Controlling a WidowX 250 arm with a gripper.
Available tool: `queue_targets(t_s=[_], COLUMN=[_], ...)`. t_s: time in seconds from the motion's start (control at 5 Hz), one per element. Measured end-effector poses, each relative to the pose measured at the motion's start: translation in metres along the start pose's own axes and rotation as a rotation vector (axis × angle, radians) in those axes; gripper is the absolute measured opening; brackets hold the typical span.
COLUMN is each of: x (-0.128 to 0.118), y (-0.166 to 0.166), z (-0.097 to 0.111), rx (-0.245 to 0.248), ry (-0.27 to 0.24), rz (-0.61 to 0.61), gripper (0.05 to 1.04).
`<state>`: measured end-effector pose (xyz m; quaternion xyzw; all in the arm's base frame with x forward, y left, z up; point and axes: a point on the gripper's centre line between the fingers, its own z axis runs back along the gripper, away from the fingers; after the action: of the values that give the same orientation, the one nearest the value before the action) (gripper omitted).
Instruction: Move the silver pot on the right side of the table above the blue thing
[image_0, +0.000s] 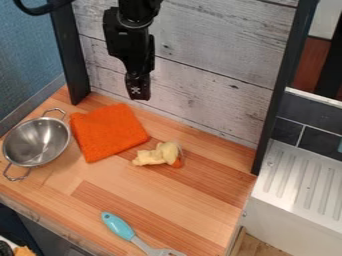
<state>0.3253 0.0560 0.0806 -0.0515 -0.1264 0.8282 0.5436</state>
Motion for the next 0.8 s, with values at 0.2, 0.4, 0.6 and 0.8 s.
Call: queue_targets(t_s=[0.2,0.4,0.6,0.8], x=[0.001,0.009,0.023,0.039], y=[0.006,0.014,0.019,0.029], z=[-0.007,-0.011,-0.006,-0.007], rx=[0.032,0.068,0.063,0.077], ry=[-0.009,-0.03,-0.037,-0.046], rz=[0.007,0.058,0.129,0.21], gripper=[1.001,1.001,1.001,1.001])
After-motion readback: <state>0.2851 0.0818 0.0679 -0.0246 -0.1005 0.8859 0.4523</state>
